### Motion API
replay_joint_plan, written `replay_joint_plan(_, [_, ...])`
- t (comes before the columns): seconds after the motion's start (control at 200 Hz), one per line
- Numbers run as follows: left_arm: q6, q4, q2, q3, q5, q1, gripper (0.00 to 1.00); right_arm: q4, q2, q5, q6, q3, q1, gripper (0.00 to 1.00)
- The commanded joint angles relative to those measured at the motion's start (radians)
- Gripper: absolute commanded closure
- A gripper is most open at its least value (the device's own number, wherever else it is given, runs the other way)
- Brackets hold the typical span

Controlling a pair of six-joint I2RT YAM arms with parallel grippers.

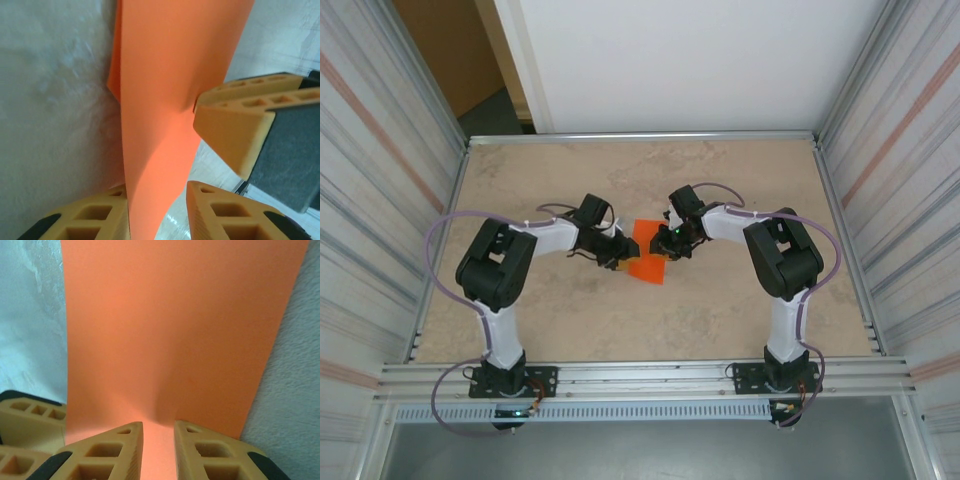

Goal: Fold a paper plane with a square sheet of paper (pick it up from the middle)
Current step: Third fold the triangle at the center of the table.

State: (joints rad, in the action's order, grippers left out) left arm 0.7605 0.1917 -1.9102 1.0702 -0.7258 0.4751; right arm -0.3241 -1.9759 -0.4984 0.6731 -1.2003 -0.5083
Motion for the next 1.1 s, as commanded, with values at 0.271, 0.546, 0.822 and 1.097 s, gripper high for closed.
replay_joint_plan(0.271, [-0.025, 0.037, -0.064, 0.087, -0.062, -0.030, 0.75, -0.030, -0.026, 0.029, -0.005, 0.031, 0.014, 0.78])
replay_joint_plan(0.546, [-0.032, 0.055, -0.076, 0.097, -0.066, -0.032, 0.89, -0.006, -0.004, 0.024, -0.001, 0.036, 0.018, 0.74])
replay_joint_plan(0.822, [-0.026, 0.072, -0.054, 0.102, -0.050, -0.032, 1.00, 0.034, 0.158, 0.098, -0.060, 0.052, 0.025, 0.53])
replay_joint_plan(1.097, [0.007, 0.073, -0.021, 0.097, -0.028, -0.033, 1.00, 0.124, 0.439, 0.295, -0.280, 0.260, -0.053, 0.33])
